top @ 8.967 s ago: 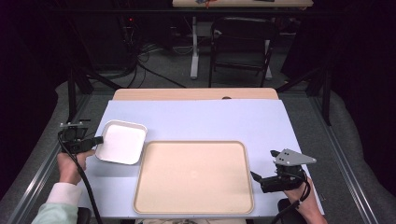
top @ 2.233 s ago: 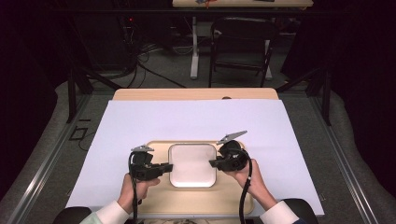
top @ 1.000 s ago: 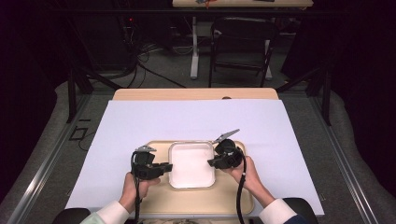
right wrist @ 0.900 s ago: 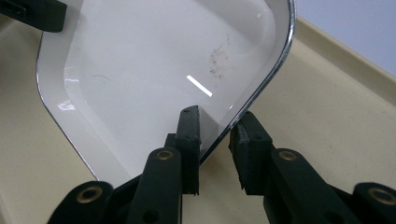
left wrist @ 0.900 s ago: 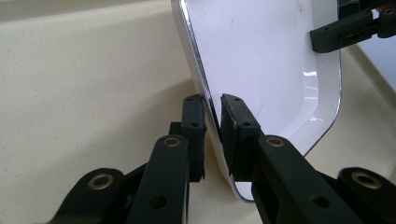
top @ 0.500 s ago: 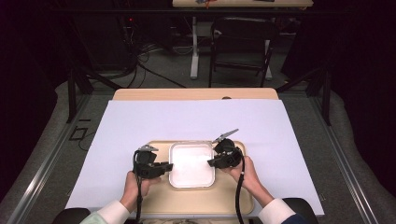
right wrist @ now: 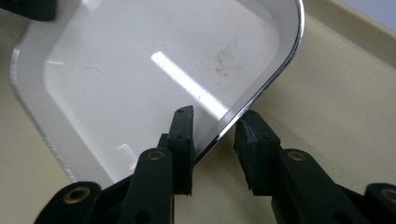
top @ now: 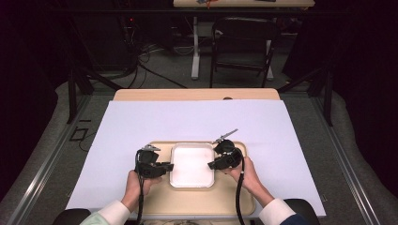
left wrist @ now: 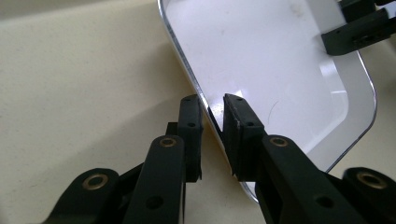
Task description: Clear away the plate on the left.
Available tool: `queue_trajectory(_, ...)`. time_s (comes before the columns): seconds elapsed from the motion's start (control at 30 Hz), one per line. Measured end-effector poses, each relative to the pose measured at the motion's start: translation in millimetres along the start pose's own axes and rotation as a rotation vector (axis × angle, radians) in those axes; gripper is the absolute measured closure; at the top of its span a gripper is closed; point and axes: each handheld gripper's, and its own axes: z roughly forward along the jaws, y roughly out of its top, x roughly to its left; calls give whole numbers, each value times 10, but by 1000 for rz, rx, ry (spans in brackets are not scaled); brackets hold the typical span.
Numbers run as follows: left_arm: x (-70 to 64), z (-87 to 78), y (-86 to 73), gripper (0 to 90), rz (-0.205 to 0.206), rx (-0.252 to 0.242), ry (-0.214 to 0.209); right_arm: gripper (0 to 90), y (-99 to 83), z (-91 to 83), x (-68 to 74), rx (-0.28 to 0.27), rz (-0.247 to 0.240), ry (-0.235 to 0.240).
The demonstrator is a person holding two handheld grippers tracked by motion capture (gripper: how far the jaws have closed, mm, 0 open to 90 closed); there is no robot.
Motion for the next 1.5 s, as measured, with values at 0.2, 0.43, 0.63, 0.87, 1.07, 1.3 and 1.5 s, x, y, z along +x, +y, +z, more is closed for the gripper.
queue_trajectory(0.2, -1, 44, -16, 747, 9, 18, 11, 658, -10, 48, 22, 40, -3, -16)
queue_trajectory(0.43, -12, 60, -17, 746, 18, 13, 21, 652, -15, 41, 32, 48, -6, -24)
queue_trajectory(0.63, -16, 86, -23, 730, 26, 18, 27, 636, -15, 54, 30, 52, -24, -31)
queue_trajectory(0.87, -14, 101, -25, 655, 35, 31, 16, 555, -17, 57, 66, 63, -40, -38)
queue_trajectory(1.07, -3, 61, 11, 465, 24, 28, 29, 309, -14, 5, 68, 37, -50, -68)
queue_trajectory(1.3, -52, -80, 57, 335, 78, -21, 22, 141, -11, -164, 121, -55, -134, -136)
queue_trajectory(1.5, -120, -266, 101, 252, 167, -48, 41, 38, -28, -395, 175, -155, -186, -142)
